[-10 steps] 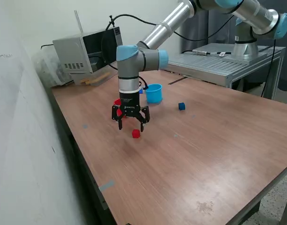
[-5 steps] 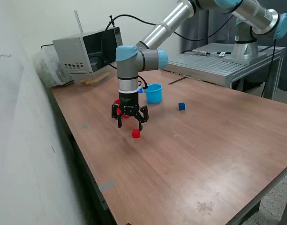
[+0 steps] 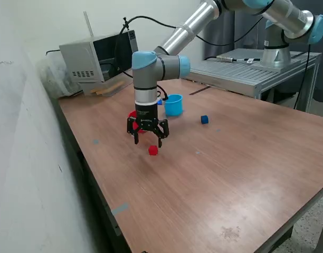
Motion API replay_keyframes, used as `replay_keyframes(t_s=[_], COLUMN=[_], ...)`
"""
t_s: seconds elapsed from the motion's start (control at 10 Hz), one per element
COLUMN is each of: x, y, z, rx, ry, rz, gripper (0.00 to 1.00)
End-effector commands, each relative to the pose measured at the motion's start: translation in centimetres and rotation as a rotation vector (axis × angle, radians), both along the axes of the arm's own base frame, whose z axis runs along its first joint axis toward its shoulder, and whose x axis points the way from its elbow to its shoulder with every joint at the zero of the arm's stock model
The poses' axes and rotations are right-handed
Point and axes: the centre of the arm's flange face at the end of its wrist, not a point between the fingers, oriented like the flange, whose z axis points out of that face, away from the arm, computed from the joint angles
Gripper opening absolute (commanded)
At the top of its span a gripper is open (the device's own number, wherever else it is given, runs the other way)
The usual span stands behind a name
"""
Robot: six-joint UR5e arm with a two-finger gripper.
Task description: Place red objects in the red bin, and blue objects in the blue bin.
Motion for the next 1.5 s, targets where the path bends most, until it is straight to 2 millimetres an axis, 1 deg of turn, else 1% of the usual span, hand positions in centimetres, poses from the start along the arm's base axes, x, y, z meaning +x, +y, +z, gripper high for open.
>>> replay_keyframes(t_s=[0.0, 0.4, 0.5, 0.6, 0.9, 1.0, 1.4], x=[0.3, 0.5, 0.6, 0.7, 0.7, 0.7, 0.6], y=[-0.4, -0.5, -1.5, -2.0, -2.1, -2.1, -1.9], z=[-0.3, -0.6, -0.6, -0.6, -0.6, -0.6, -0.6], rx=[-0.001, -0.002, -0.002, -0.002, -0.008, -0.008, -0.007], ry=[-0.009, -0.015, -0.014, -0.015, -0.013, -0.013, -0.007], rz=[0.002, 0.004, 0.016, 0.022, 0.024, 0.025, 0.024], gripper=[1.00, 1.00, 1.00, 1.00, 1.00, 0.00, 0.00])
